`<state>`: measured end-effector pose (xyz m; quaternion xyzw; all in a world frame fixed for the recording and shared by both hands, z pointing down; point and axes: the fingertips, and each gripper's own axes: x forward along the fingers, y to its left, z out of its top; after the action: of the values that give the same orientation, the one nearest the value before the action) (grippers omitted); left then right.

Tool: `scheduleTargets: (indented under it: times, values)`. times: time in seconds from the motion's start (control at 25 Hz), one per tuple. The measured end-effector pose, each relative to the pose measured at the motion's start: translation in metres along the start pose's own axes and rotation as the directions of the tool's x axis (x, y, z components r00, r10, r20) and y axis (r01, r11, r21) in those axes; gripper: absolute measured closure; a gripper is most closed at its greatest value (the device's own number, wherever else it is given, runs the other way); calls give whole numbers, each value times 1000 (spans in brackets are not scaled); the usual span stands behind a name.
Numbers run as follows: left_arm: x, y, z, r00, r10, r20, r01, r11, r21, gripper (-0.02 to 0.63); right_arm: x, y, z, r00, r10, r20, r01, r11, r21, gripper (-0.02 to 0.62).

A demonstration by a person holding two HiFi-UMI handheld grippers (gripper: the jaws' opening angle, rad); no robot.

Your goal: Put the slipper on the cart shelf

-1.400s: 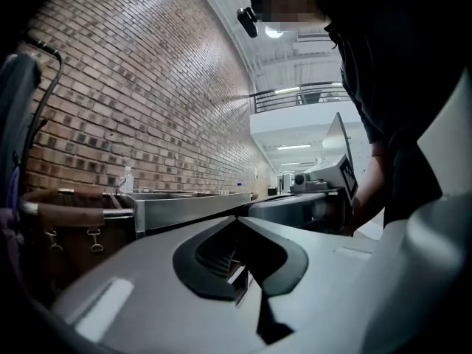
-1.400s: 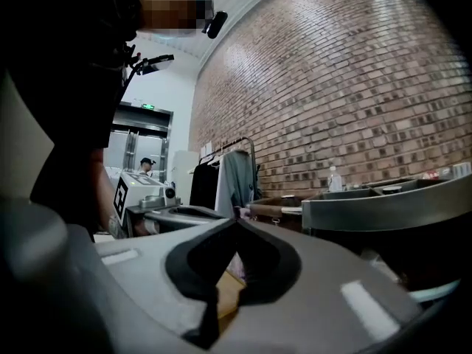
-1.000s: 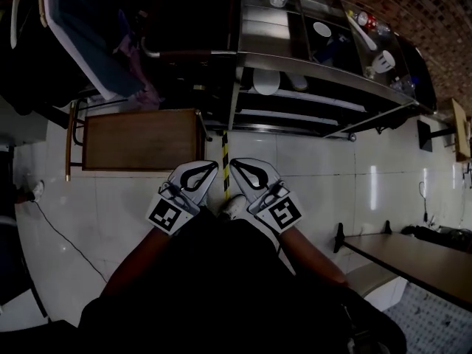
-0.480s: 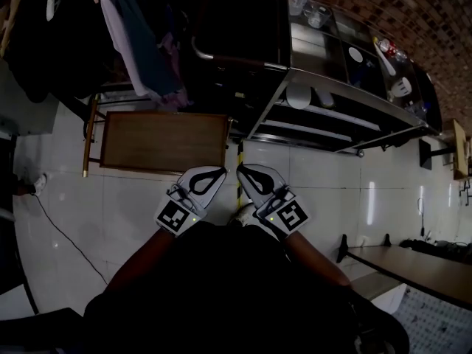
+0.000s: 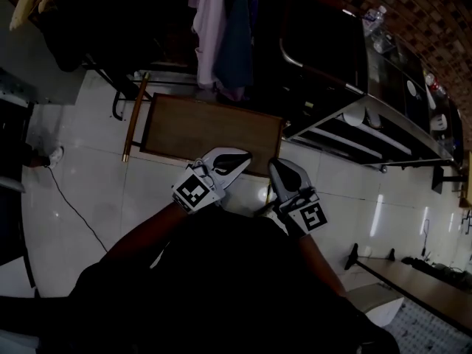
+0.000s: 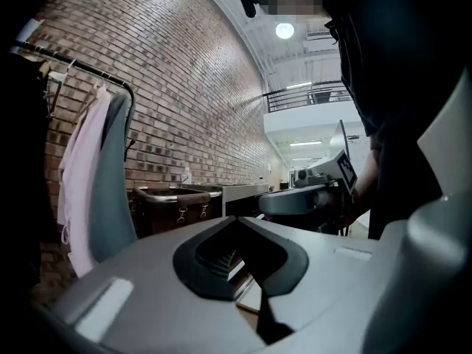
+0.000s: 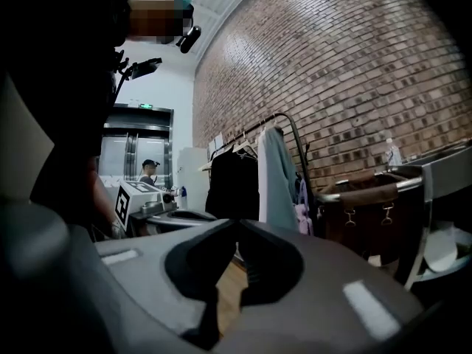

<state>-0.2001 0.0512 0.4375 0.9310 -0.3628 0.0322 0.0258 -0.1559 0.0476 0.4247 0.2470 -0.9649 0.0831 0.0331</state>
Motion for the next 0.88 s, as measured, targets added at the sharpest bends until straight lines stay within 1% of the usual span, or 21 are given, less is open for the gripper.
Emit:
scheduleTargets:
  times: [0.12, 0.28, 0.52, 0.68, 0.88]
  values:
    - [-14, 17, -4, 1000, 4, 0, -4, 1000, 1, 604, 18, 10, 1, 1000, 12, 2, -12, 1000, -2, 592]
    - [-18, 22, 2, 1000, 19, 20, -18, 1000, -24, 604, 26, 15, 2, 999, 37, -12, -38, 999, -12, 592]
    - [-8, 15, 6, 998, 54, 18, -53, 998, -42, 604, 19, 8, 6, 997, 76, -24, -77, 997, -27, 592]
    - [1, 6, 10, 998, 58, 8, -57, 997, -43, 606, 12, 0, 14, 995, 94, -14, -95, 994, -56, 592]
    - [11, -1, 15, 998, 63, 8, -63, 998, -32, 604, 12, -4, 20, 994, 110, 2, -110, 992, -61, 592]
